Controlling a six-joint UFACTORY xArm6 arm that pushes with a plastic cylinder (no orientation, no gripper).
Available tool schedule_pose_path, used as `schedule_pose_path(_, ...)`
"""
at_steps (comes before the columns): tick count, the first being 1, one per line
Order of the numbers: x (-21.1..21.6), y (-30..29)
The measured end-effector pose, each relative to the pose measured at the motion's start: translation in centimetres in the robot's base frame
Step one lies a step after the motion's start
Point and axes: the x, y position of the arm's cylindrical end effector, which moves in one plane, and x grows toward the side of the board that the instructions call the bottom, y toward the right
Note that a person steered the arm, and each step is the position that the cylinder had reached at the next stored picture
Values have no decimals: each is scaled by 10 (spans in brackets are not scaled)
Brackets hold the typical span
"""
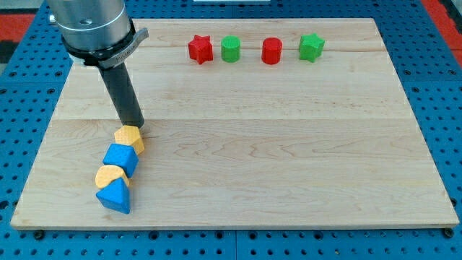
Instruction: Move the green star into the group of blocks to the top center
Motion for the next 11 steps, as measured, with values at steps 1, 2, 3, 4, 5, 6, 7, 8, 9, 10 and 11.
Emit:
schedule_pose_path(1,-14,4)
schedule_pose_path(2,-32,79)
schedule_pose_path(3,-37,173)
schedule_pose_path(4,-67,290)
schedule_pose_path(5,-110,348)
schedule_pose_path(6,-144,381)
schedule_pose_path(7,-158,377)
schedule_pose_path(8,-160,351)
schedule_pose_path(9,-174,344)
schedule_pose_path(10,-189,338)
schedule_pose_path(11,-168,283)
